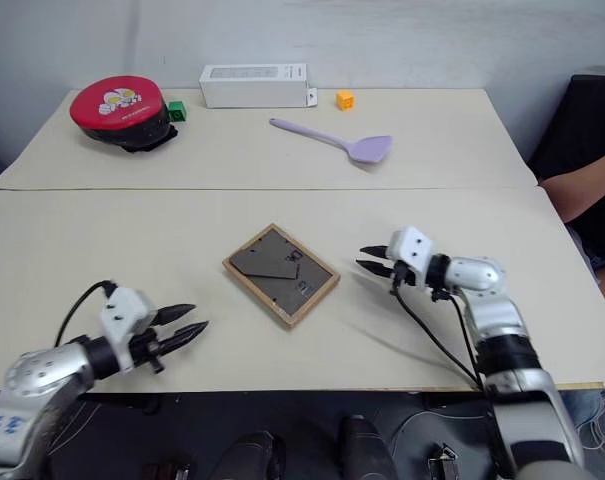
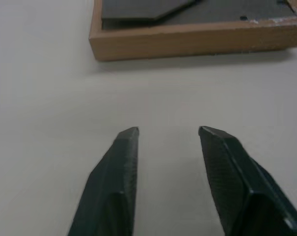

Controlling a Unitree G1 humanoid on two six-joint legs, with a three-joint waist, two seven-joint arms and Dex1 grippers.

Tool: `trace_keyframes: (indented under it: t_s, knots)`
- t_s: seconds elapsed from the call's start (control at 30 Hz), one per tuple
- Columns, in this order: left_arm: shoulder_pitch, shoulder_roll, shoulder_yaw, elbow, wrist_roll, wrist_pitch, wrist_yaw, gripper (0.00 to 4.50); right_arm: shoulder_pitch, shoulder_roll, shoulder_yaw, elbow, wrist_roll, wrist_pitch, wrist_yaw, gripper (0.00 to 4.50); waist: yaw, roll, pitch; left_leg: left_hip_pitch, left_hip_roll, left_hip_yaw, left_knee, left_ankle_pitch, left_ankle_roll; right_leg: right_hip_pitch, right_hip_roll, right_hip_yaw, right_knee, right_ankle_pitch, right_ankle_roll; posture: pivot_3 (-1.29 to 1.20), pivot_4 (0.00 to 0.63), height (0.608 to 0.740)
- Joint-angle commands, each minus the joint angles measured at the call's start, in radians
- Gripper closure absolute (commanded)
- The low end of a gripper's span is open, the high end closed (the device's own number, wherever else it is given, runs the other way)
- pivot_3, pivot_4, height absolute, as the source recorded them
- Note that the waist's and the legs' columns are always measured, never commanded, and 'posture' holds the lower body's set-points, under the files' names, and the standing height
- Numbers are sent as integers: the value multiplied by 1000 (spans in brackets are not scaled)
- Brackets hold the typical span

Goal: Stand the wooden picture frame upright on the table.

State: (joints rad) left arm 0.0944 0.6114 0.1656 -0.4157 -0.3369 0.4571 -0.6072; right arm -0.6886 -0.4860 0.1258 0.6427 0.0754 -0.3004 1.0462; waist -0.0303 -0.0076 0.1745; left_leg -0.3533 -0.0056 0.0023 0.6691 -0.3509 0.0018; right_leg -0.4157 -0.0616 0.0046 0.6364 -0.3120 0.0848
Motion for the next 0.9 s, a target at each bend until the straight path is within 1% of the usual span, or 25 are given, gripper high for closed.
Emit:
trace_keyframes:
  t_s: [0.03, 0.07, 0.1, 0.17, 0.27, 0.3, 0.4, 0.5, 0.67, 0.73, 0.9]
  knots:
    - [-31, -40, -43, -28, -17, 61, 35, 3986, -76, 39, 10, 123, -35, -72, -24, 4500, -1, 0, 0, 0, 0, 0, 0, 0, 0, 0, 0, 0, 1, 0, 0, 0, 150, 740]
    - [-39, -43, -66, -27, -1, 70, 41, 4308, -94, 54, 14, 149, -39, -74, -24, 4500, -1, 0, 0, 0, 0, 0, 0, 0, 0, 0, 0, 0, 1, 0, 0, 0, 150, 740]
    - [-46, -44, -85, -21, 14, 78, 46, 4453, -105, 66, 17, 167, -41, -70, -18, 4500, -1, 0, 0, 0, 0, 0, 0, 0, 0, 0, 0, 0, 2, 0, 0, 0, 150, 740]
    - [-71, -59, -113, 5, 46, 131, 96, 4453, -108, 87, 27, 168, -39, -64, 6, 4500, -1, 0, 0, 0, 0, 0, 0, 1, -1, 0, 0, 0, 2, 0, 0, 0, 150, 740]
    - [-104, -125, -97, 14, -1, 194, 140, 4453, -81, 93, 37, 125, -34, -53, 46, 4500, 0, 0, 0, 0, 0, -1, 2, 1, -1, 0, 0, 0, 5, 0, 0, 0, 150, 740]
    - [-113, -131, -108, 14, 3, 182, 132, 4453, -67, 94, 37, 99, -27, -45, 56, 4500, 2, 0, 0, 0, 0, -1, 2, 1, -1, 0, 0, 0, 5, 0, 0, 0, 150, 740]
    - [-141, -134, -145, 30, 31, 160, 113, 4453, -8, 92, 35, -15, 1, 12, 77, 4500, 4, 0, 0, -1, 0, -2, 5, 1, -1, 1, 0, -2, 6, 0, 0, 0, 150, 740]
    - [-169, -143, -157, 59, 38, 154, 116, 4453, 59, 77, 42, -149, 20, 88, 94, 4500, 4, 0, 0, -1, 0, -3, 6, 0, -1, 2, 0, -2, 5, 0, 0, 0, 150, 740]
    - [-227, -134, -186, 144, 63, 115, 84, 4453, 205, 40, 54, -417, 39, 240, 84, 4500, 7, 0, 0, -1, 0, -4, 7, 0, -1, 2, 0, -3, 4, 0, 0, 0, 150, 740]
    - [-242, -133, -190, 168, 69, 100, 73, 4453, 247, 29, 58, -495, 45, 289, 77, 4500, 6, 0, 0, -1, 0, -5, 7, 0, -1, 2, 0, -3, 2, 0, 0, 0, 150, 740]
    - [-264, -117, -189, 217, 84, 72, 43, 4453, 311, 17, 60, -599, 45, 361, 43, 4500, 6, 0, 0, 0, 0, -5, 7, 0, -1, 2, 0, -3, 3, 0, 0, 0, 150, 740]
